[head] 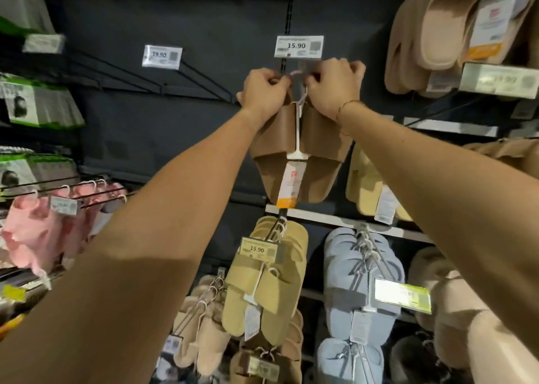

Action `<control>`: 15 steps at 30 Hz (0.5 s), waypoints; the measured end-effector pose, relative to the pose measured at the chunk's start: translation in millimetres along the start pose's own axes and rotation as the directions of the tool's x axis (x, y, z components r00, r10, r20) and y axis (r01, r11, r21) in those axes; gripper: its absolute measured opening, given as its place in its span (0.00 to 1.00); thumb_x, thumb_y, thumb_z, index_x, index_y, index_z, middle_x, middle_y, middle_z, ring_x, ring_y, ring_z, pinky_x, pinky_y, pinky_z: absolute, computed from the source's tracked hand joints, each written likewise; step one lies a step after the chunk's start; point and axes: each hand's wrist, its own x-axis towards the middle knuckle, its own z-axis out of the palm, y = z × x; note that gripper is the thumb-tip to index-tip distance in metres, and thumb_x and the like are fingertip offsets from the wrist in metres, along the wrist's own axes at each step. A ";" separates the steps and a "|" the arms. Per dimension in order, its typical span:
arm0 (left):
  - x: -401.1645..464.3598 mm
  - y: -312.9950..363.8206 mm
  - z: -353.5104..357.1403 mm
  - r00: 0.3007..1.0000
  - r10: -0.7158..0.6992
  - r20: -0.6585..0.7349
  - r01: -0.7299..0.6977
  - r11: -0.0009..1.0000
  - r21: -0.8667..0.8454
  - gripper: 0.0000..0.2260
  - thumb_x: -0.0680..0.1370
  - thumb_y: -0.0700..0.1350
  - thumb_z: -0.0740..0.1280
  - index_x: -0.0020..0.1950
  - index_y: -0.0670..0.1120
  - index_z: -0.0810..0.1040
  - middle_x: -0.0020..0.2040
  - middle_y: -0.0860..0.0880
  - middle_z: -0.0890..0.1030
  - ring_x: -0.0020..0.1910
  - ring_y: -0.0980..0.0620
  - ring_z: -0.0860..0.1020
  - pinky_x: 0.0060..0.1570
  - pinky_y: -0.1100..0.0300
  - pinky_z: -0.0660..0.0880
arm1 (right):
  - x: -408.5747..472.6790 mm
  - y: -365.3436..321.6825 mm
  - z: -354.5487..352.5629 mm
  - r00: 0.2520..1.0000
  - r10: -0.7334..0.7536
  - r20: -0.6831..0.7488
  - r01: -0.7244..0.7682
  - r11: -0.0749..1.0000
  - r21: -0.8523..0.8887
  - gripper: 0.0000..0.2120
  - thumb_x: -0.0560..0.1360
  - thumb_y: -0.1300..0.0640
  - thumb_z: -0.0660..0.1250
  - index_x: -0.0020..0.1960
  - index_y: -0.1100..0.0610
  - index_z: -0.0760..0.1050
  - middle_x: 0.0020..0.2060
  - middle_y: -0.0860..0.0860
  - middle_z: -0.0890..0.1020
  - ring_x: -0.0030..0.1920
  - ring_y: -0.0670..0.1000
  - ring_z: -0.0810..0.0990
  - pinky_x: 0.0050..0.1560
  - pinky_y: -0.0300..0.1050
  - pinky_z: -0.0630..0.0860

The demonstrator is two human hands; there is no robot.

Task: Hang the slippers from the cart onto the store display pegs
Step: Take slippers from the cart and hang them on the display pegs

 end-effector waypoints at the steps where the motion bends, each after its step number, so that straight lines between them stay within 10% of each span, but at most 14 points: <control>1: 1.2 -3.4 4.0 1.000 -0.026 0.006 0.026 1.000 -0.018 0.07 0.75 0.56 0.69 0.40 0.55 0.81 0.36 0.61 0.79 0.50 0.52 0.80 0.66 0.46 0.71 | 0.4 1.0 2.3 1.000 0.015 0.003 -0.015 1.000 -0.017 0.13 0.81 0.48 0.59 0.54 0.50 0.81 0.53 0.50 0.81 0.62 0.54 0.74 0.72 0.56 0.56; 7: 9.9 -20.1 18.2 0.995 -0.096 0.032 0.098 0.992 -0.078 0.07 0.72 0.56 0.68 0.43 0.56 0.85 0.44 0.59 0.84 0.53 0.51 0.81 0.66 0.45 0.71 | 5.8 5.8 20.5 0.999 0.022 0.035 -0.021 0.999 -0.026 0.14 0.81 0.46 0.59 0.54 0.51 0.81 0.52 0.50 0.81 0.63 0.54 0.72 0.71 0.57 0.58; 15: 8.2 -29.9 5.9 0.985 0.158 -0.063 -0.166 0.973 -0.163 0.08 0.71 0.59 0.68 0.35 0.58 0.78 0.37 0.59 0.83 0.44 0.55 0.82 0.57 0.41 0.76 | -17.0 1.0 19.2 0.965 -0.160 -0.206 0.151 0.987 -0.061 0.16 0.80 0.48 0.57 0.48 0.51 0.81 0.51 0.48 0.84 0.60 0.52 0.73 0.68 0.53 0.60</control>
